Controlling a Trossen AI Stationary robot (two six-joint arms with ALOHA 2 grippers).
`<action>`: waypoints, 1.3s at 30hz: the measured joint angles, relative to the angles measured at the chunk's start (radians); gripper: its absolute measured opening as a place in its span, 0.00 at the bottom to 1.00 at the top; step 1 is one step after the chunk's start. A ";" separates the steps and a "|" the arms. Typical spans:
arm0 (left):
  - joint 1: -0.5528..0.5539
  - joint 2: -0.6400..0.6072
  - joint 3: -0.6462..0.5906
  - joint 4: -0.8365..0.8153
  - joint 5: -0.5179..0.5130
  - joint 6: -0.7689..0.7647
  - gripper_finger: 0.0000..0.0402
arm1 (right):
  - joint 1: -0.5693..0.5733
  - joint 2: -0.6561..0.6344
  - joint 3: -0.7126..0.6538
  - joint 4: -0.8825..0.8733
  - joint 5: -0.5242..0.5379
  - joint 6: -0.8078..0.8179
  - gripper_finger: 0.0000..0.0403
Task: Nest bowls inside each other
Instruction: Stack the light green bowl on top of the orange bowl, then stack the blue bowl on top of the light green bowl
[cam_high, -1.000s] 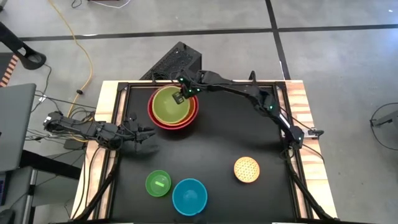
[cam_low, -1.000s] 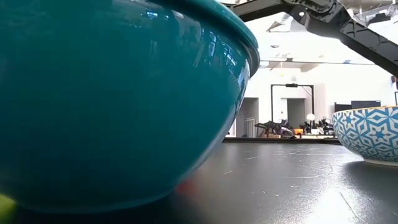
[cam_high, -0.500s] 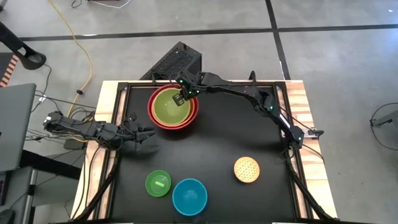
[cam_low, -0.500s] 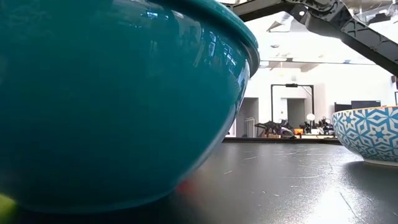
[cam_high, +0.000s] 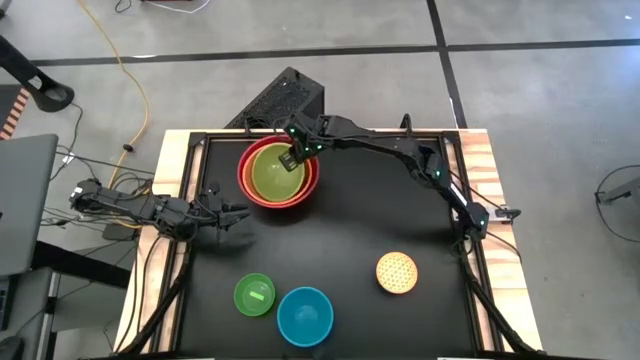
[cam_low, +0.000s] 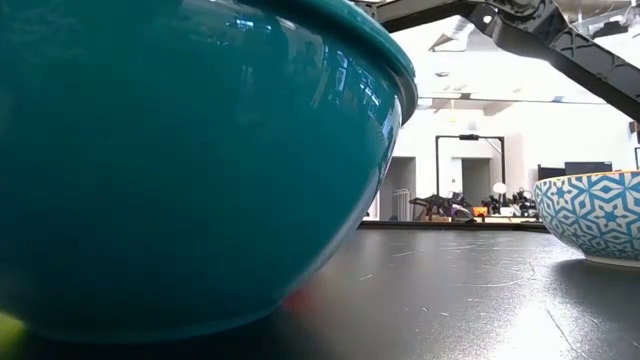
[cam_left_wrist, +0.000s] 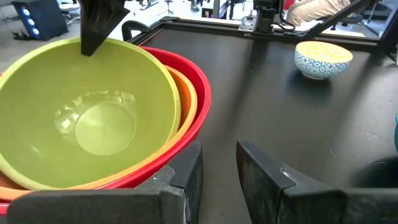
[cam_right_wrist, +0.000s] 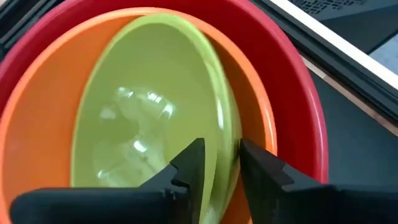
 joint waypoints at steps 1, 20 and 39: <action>0.000 0.000 0.000 0.000 0.000 0.000 0.22 | -0.001 -0.008 0.000 -0.013 -0.006 -0.003 0.29; 0.000 0.000 0.000 0.000 0.001 -0.002 0.22 | 0.216 -0.175 0.001 -0.310 -0.068 0.006 0.29; 0.000 0.000 0.000 0.000 0.000 -0.002 0.22 | 0.710 -0.065 0.000 -0.277 0.028 0.231 0.44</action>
